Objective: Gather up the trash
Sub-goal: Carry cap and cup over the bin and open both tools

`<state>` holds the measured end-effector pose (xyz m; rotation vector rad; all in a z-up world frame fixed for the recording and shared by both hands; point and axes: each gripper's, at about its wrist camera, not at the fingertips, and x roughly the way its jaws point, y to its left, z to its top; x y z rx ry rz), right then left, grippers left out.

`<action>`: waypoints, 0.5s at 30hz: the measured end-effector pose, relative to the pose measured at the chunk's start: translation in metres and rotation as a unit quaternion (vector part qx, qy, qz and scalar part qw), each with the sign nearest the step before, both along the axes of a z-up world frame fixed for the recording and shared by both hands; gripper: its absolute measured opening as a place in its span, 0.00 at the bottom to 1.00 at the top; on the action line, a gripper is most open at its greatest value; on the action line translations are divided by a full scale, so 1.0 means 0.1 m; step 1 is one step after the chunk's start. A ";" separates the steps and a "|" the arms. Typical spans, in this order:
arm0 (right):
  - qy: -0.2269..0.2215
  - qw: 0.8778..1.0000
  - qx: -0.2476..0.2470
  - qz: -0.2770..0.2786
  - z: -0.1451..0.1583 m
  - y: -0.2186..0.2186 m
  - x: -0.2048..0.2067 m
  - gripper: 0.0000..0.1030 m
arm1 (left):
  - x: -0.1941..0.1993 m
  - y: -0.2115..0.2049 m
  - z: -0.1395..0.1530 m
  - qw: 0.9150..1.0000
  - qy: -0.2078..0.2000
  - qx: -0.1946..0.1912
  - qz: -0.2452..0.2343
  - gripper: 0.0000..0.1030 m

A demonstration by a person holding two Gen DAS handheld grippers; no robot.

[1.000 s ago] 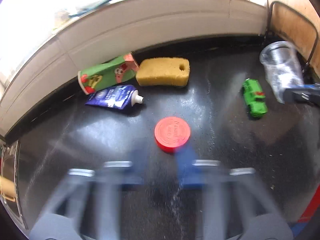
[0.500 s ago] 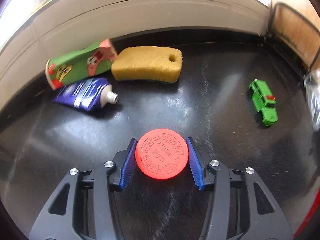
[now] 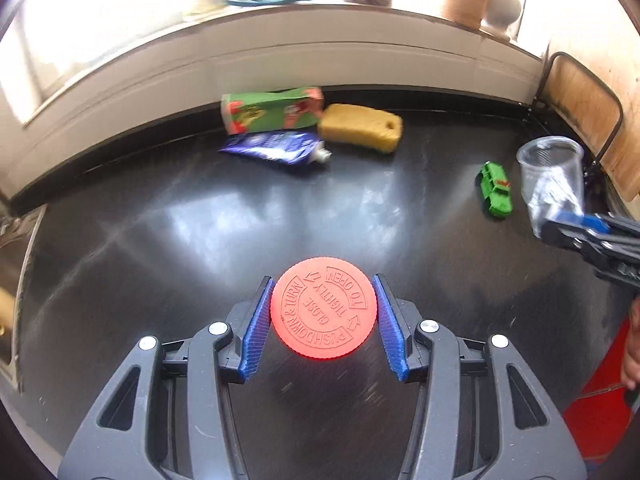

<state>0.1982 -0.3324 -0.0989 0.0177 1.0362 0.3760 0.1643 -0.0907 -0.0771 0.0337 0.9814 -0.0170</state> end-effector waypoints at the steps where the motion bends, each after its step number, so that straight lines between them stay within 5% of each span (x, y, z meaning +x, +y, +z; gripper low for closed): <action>1: 0.009 1.000 0.004 0.008 -0.01 0.09 0.00 0.43 | -0.10 0.08 0.02 1.000 0.003 0.008 0.008 0.47; 15: -0.011 0.978 0.007 0.209 0.34 1.88 -0.46 0.43 | -1.26 1.36 0.44 0.985 -0.019 0.018 0.170 0.47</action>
